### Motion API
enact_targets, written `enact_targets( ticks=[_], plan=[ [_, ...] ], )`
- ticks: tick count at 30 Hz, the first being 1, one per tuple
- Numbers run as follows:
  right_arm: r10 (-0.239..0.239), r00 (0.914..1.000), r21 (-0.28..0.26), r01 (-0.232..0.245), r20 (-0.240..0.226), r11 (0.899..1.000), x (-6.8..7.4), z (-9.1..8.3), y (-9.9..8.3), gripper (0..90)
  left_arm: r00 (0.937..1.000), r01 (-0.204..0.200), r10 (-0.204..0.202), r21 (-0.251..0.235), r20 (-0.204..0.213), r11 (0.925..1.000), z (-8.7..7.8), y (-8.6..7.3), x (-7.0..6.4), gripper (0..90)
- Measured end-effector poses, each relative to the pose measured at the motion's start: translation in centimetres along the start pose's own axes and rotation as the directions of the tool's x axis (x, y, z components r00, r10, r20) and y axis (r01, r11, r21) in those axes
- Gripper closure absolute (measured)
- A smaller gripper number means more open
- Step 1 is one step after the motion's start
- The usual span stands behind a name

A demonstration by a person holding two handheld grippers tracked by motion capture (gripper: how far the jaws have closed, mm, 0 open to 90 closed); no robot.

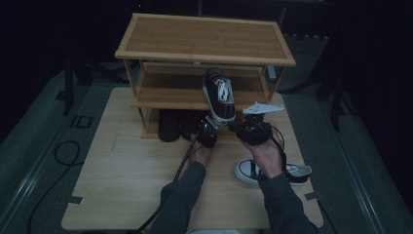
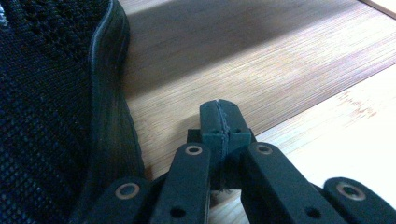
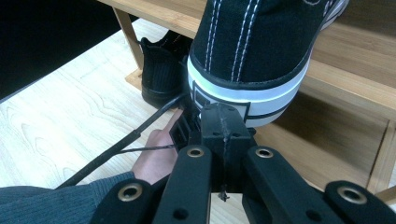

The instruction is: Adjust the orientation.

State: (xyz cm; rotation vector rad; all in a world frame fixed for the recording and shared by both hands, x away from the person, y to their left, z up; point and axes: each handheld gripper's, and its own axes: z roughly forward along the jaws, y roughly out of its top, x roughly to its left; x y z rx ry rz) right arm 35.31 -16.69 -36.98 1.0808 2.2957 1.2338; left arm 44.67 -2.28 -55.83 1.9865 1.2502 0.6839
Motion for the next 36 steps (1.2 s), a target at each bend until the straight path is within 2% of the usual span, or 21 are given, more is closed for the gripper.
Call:
enact_targets(
  ticks=[5,9,31,32,36],
  plan=[
    [0.002,0.9994,-0.006,-0.002,0.035,1.0,-0.3,0.8,0.3,90.0,1.0,0.002,-0.002,-0.001,0.0,1.0,0.0,0.0,0.0,90.0],
    [-0.003,0.9992,-0.003,0.003,0.039,1.0,-0.5,1.4,0.7,90.0,0.9999,0.013,-0.013,-0.002,-0.002,0.9999,0.0,0.0,-0.1,90.0],
    [-0.017,0.9995,0.002,0.017,0.025,1.0,-0.6,4.0,2.5,90.0,0.9998,-0.019,0.019,0.015,-0.005,0.9997,-0.1,0.0,0.1,90.0],
    [-0.02,0.9995,0.003,0.02,0.025,1.0,-0.6,4.2,2.6,90.0,1.0,0.006,-0.006,-0.006,-0.001,1.0,0.0,0.0,-0.1,90.0],
    [-0.033,0.9992,0.011,0.033,0.023,0.999,-0.4,4.7,3.0,90.0,1.0,0.005,-0.005,-0.006,-0.001,1.0,0.0,0.0,-0.1,90.0]
  ],
)
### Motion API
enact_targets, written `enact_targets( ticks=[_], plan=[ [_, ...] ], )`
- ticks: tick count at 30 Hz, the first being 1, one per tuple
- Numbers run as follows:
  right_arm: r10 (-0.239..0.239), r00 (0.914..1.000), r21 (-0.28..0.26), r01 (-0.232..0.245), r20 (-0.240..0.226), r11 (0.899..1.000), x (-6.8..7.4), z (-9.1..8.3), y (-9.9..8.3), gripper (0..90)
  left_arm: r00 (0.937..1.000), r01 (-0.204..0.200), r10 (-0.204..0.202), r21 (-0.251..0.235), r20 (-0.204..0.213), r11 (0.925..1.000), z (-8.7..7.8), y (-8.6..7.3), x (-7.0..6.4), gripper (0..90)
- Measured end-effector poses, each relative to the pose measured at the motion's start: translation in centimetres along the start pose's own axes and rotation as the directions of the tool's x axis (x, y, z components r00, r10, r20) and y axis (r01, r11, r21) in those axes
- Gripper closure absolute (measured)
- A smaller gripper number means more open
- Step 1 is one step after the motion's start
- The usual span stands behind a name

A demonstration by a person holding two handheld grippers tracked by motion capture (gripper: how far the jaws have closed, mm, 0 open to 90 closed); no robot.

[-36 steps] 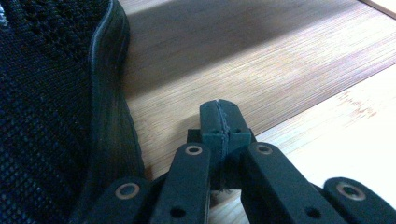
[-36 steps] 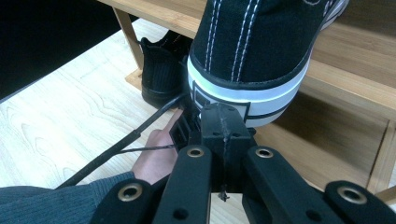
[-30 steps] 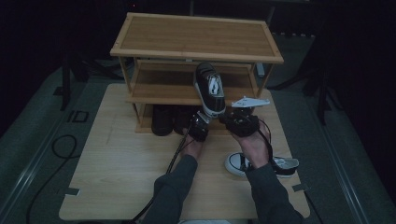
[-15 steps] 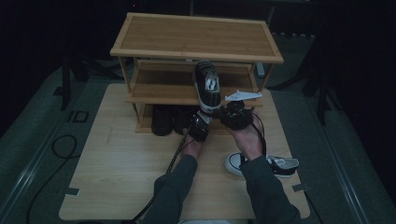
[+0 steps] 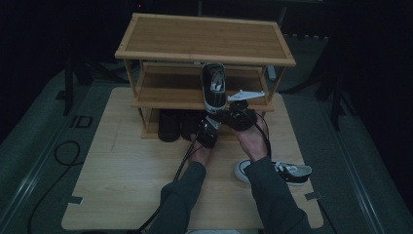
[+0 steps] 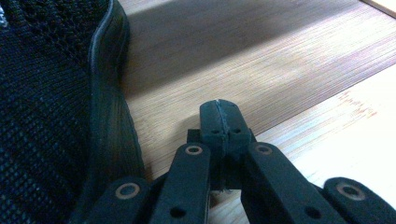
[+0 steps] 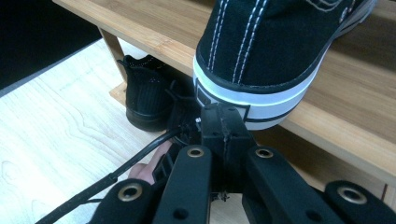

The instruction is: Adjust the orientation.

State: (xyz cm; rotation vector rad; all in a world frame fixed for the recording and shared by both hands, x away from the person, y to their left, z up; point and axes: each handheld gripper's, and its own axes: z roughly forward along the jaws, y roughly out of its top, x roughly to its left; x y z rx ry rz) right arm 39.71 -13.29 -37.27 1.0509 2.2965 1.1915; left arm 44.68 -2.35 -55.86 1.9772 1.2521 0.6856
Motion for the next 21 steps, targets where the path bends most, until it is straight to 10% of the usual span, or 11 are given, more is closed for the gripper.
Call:
enact_targets(
  ticks=[21],
  plan=[
    [0.011,0.9997,0.008,-0.011,0.019,1.0,-0.5,2.0,1.3,90.0,1.0,0.003,-0.003,0.005,-0.004,1.0,0.0,0.0,-0.1,90.0]
  ],
)
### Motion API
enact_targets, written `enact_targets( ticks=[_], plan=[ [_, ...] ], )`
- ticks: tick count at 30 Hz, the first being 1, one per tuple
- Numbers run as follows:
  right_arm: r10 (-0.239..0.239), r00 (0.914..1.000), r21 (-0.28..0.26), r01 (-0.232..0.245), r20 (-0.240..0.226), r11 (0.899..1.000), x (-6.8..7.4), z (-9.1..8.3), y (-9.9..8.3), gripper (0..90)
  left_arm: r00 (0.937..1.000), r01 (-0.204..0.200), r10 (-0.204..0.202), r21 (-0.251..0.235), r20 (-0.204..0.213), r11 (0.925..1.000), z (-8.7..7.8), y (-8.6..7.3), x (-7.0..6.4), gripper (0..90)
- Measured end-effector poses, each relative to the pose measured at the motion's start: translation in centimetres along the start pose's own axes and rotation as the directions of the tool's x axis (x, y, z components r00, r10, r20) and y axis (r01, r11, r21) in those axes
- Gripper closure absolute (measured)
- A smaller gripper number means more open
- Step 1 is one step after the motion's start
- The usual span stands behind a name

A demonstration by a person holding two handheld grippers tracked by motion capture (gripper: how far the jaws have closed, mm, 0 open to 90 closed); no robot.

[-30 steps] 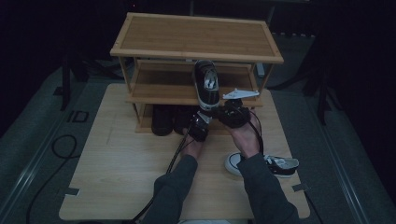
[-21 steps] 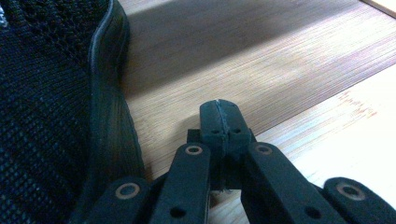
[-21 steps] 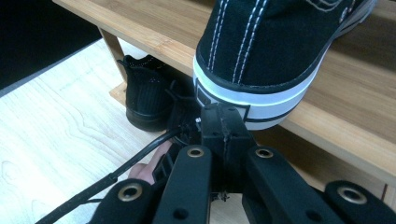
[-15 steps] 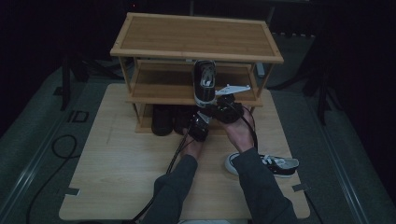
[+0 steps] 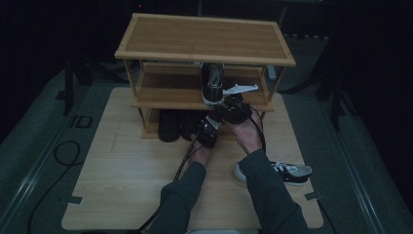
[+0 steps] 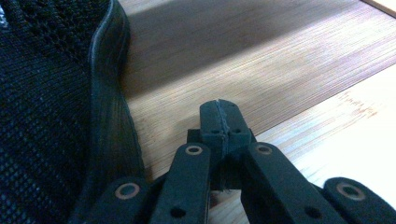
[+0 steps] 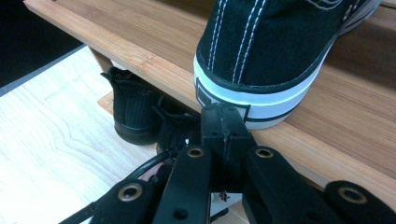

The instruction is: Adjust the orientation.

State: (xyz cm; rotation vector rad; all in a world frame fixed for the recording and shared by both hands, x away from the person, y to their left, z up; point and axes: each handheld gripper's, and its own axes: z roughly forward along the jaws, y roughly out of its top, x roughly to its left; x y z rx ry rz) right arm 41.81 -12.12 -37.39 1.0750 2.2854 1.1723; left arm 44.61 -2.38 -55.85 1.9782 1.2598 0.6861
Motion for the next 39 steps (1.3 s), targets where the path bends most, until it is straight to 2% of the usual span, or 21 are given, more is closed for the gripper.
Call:
enact_targets(
  ticks=[3,5,8,12,17,31,39],
  plan=[
    [0.008,0.9999,-0.005,-0.008,-0.008,1.0,-0.1,0.0,-0.1,90.0,1.0,0.0,0.0,0.0,0.0,1.0,0.0,0.0,0.0,90.0],
    [-0.002,1.0,-0.008,0.002,0.004,1.0,0.0,-0.1,-0.2,90.0,1.0,0.0,0.0,0.0,0.0,1.0,0.0,0.0,0.0,90.0],
    [0.008,0.9999,-0.008,-0.009,-0.011,1.0,-0.1,-0.4,-0.4,89.3,1.0,-0.001,0.001,-0.001,-0.001,1.0,0.0,0.0,0.0,90.0],
    [0.021,0.9995,-0.021,-0.022,-0.024,1.0,-0.4,-1.3,-0.9,87.0,1.0,-0.005,0.005,0.0,0.007,1.0,0.0,0.0,0.1,90.0],
    [0.021,0.9997,-0.036,-0.021,-0.012,0.999,-0.9,-2.8,-1.5,82.8,1.0,-0.005,0.005,0.0,0.007,1.0,0.0,0.0,0.1,90.0],
    [0.014,0.9994,0.004,-0.014,0.03,1.0,-2.1,-4.4,-4.1,73.6,1.0,-0.002,0.002,-0.003,-0.006,1.0,0.0,0.0,0.0,90.0],
    [0.008,0.9994,0.013,-0.008,0.035,1.0,-2.5,-4.9,-5.0,71.8,1.0,-0.002,0.002,0.001,-0.001,1.0,0.0,0.0,0.0,90.0]
  ],
)
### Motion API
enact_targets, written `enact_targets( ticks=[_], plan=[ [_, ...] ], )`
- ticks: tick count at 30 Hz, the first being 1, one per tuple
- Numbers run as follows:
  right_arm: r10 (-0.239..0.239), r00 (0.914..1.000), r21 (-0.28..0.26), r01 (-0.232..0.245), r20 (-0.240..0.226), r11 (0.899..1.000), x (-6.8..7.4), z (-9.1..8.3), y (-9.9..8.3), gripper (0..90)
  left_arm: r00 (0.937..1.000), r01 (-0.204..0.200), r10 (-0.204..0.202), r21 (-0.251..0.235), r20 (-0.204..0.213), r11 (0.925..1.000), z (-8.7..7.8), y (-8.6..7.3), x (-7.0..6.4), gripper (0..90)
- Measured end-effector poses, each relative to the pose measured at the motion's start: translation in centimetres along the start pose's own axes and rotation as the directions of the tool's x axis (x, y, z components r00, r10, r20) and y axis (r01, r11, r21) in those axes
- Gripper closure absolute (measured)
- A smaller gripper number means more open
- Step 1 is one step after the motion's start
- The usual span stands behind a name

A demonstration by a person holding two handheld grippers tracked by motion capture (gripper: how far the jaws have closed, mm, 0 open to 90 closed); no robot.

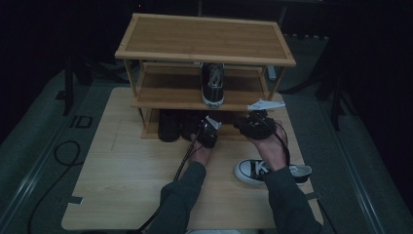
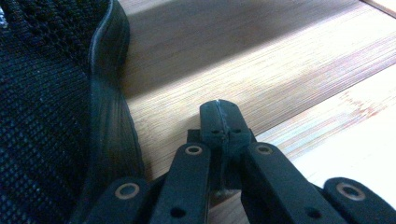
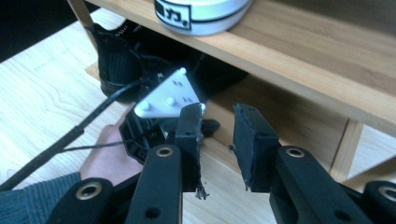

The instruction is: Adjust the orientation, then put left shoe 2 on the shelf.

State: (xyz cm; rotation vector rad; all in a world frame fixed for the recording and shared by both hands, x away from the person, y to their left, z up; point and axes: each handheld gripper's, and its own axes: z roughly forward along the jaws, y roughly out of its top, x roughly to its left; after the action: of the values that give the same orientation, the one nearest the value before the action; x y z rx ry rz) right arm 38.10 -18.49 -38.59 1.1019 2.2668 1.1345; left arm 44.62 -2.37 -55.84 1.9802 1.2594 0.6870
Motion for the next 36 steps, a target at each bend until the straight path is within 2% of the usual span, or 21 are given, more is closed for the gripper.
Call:
enact_targets(
  ticks=[8,9,17,36],
  plan=[
    [0.006,1.0,0.006,-0.006,0.001,1.0,-0.4,-0.6,-0.9,70.3,1.0,-0.002,0.002,0.0,-0.001,1.0,0.0,0.0,0.0,90.0],
    [0.007,1.0,0.008,-0.007,0.001,1.0,-0.5,-0.7,-1.0,70.3,0.9999,-0.005,0.005,0.0,0.011,1.0,0.0,0.0,0.0,90.0],
    [0.02,0.9997,0.024,-0.021,0.011,1.0,-1.3,-1.1,-2.2,70.0,1.0,-0.008,0.008,-0.002,0.006,1.0,0.0,0.0,0.0,90.0],
    [0.04,0.9991,0.05,-0.04,0.015,0.998,-2.2,-2.0,-4.6,67.2,0.9999,-0.01,0.01,0.001,0.007,1.0,0.0,0.0,0.0,90.0]
  ],
)
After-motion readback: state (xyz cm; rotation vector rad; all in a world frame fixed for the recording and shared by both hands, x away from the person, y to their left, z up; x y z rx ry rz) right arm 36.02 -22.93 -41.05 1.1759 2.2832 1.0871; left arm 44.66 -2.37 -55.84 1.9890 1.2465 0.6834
